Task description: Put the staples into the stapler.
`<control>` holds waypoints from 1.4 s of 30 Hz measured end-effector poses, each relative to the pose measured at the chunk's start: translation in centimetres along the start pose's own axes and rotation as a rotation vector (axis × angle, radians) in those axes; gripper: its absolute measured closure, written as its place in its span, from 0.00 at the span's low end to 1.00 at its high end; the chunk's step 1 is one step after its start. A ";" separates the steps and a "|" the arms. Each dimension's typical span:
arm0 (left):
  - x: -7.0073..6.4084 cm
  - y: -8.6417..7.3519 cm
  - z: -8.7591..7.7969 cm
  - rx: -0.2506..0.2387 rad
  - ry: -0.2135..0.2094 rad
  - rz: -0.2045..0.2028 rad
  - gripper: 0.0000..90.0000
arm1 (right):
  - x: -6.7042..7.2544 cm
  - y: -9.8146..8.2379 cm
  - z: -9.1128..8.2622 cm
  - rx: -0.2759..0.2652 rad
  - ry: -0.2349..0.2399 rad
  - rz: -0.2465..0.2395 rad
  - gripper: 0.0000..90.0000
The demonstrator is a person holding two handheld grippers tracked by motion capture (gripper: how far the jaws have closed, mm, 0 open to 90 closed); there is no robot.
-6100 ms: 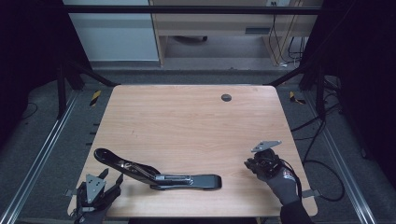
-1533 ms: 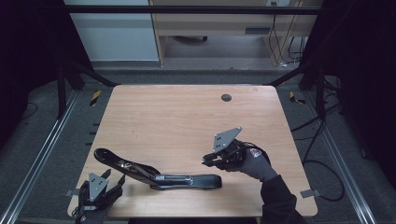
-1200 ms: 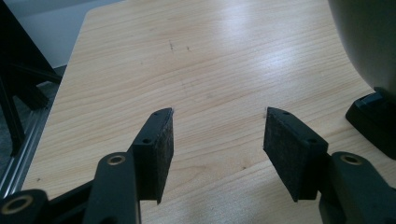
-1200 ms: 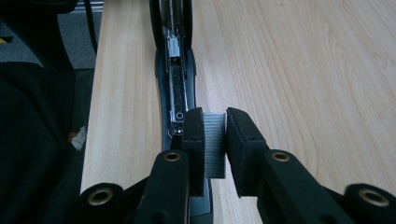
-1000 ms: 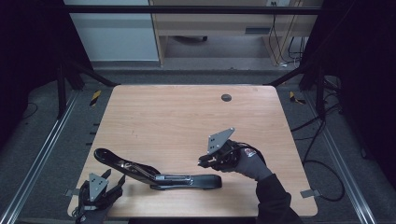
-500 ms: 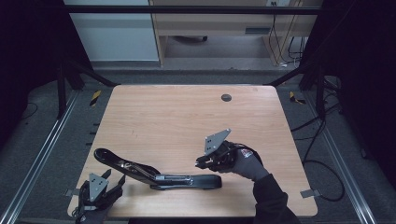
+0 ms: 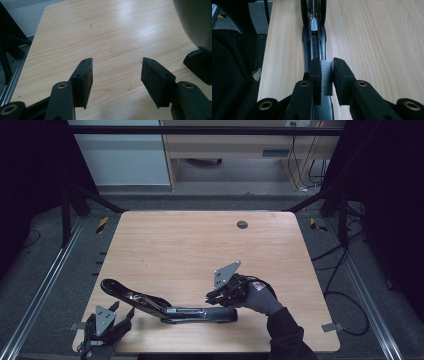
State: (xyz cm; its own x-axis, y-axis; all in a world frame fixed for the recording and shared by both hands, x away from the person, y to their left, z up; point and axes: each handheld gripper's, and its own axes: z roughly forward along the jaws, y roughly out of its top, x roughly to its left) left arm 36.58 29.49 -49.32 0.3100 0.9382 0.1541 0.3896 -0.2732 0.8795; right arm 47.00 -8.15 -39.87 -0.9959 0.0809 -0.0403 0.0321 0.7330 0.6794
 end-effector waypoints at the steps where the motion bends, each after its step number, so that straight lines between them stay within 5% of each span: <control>1: 0.0 0.0 0.0 -0.001 0.000 -0.001 0.47 | 0.0 0.0 0.0 0.000 0.000 0.000 0.87; 42: 0.0 0.0 -0.1 -0.003 -0.002 0.003 0.47 | 0.5 1.1 3.6 0.027 0.021 -0.022 0.87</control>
State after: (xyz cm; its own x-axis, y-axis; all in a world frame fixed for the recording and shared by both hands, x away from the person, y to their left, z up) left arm 36.52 29.52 -49.26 0.3129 0.9370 0.1556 0.3861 -0.2752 0.8805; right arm 46.86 -4.86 -41.76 -0.9979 0.0508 -0.0395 0.0122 0.7522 0.6588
